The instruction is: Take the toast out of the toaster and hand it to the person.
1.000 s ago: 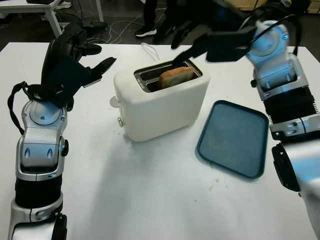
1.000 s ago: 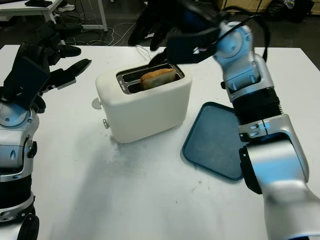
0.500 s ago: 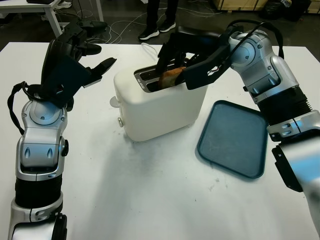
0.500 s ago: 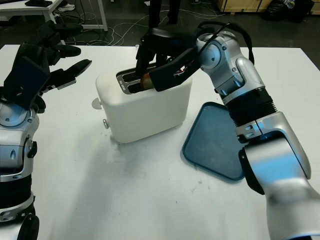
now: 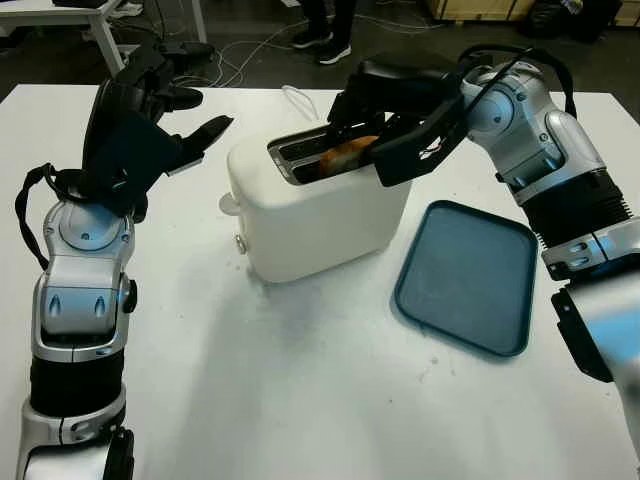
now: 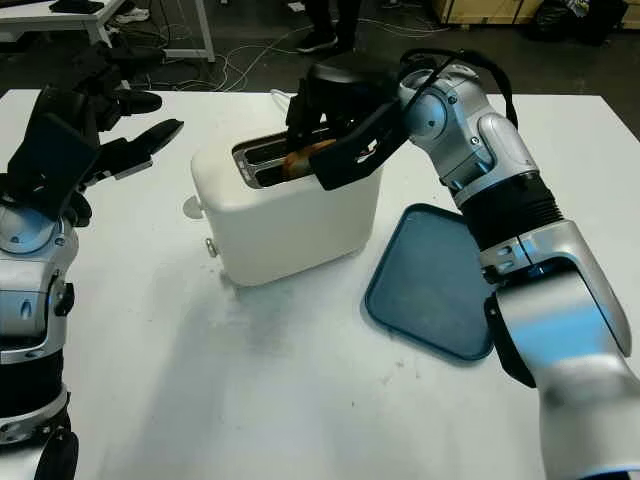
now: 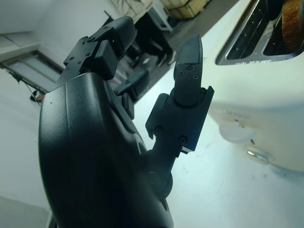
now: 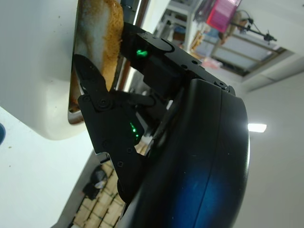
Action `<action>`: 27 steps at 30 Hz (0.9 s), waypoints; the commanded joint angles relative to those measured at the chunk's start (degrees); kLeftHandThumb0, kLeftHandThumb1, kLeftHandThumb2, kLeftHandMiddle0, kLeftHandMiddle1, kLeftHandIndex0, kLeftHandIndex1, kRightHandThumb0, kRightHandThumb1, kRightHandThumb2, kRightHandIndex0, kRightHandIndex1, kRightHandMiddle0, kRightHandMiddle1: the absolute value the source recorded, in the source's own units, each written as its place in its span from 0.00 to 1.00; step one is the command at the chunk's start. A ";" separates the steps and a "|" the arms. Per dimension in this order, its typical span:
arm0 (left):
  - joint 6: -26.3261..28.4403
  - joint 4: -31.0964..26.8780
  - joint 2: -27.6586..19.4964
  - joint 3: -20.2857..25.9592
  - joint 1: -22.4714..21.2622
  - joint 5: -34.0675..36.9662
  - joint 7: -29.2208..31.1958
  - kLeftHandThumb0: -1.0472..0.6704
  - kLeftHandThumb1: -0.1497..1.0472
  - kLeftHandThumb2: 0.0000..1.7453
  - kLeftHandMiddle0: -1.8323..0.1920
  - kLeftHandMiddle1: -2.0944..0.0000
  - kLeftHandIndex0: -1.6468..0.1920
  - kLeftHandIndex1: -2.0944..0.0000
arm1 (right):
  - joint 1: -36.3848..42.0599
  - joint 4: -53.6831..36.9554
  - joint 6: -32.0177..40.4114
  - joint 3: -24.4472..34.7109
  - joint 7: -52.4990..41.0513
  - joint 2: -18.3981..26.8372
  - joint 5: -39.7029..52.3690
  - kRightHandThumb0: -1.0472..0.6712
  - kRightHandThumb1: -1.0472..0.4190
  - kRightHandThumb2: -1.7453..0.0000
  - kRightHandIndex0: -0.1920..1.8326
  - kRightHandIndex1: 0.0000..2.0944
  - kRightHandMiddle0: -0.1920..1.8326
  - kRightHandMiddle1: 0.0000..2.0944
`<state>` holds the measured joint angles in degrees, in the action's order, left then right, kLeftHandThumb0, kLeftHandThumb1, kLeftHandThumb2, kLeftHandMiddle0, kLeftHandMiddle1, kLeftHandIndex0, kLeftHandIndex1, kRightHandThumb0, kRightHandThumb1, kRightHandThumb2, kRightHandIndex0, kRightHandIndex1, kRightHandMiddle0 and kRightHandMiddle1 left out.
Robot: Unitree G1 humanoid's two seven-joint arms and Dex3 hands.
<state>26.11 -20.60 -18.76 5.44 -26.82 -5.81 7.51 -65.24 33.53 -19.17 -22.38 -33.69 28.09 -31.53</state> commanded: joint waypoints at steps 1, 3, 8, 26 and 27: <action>-0.30 -0.46 -0.24 0.03 0.46 -0.25 -0.15 0.42 0.77 0.18 0.82 0.54 0.73 0.71 | -1.05 0.43 -0.33 -0.20 -0.33 0.01 -0.10 0.51 0.22 1.00 0.51 0.59 0.68 0.04; -0.43 -0.43 -0.13 0.13 0.51 -0.12 -0.19 0.42 0.78 0.18 0.82 0.54 0.73 0.71 | -1.03 0.76 -0.33 -0.42 -0.68 -0.15 -0.08 0.50 0.22 1.00 0.51 0.53 0.69 0.04; -0.33 -0.44 0.10 0.21 0.46 -0.04 -0.35 0.42 0.78 0.18 0.82 0.54 0.73 0.71 | -0.63 1.49 0.09 -1.06 -1.19 -0.88 -0.33 0.49 0.22 1.00 0.53 0.46 0.69 0.05; -0.98 -0.09 0.18 0.11 0.61 -0.24 -0.39 0.42 0.79 0.17 0.82 0.54 0.73 0.72 | 0.49 9.65 -3.73 -7.92 -2.40 -4.53 -2.41 0.39 0.21 1.00 0.55 0.68 0.68 0.07; -0.99 -0.07 0.09 0.09 0.63 -0.30 -0.36 0.41 0.79 0.17 0.82 0.54 0.73 0.72 | 0.58 9.64 -4.17 -8.31 -2.12 -4.41 -2.60 0.38 0.21 1.00 0.55 0.68 0.69 0.07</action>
<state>26.04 -20.61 -18.60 5.44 -26.67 -6.00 7.41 -68.46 41.33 -21.54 -27.23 -33.62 24.79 -31.71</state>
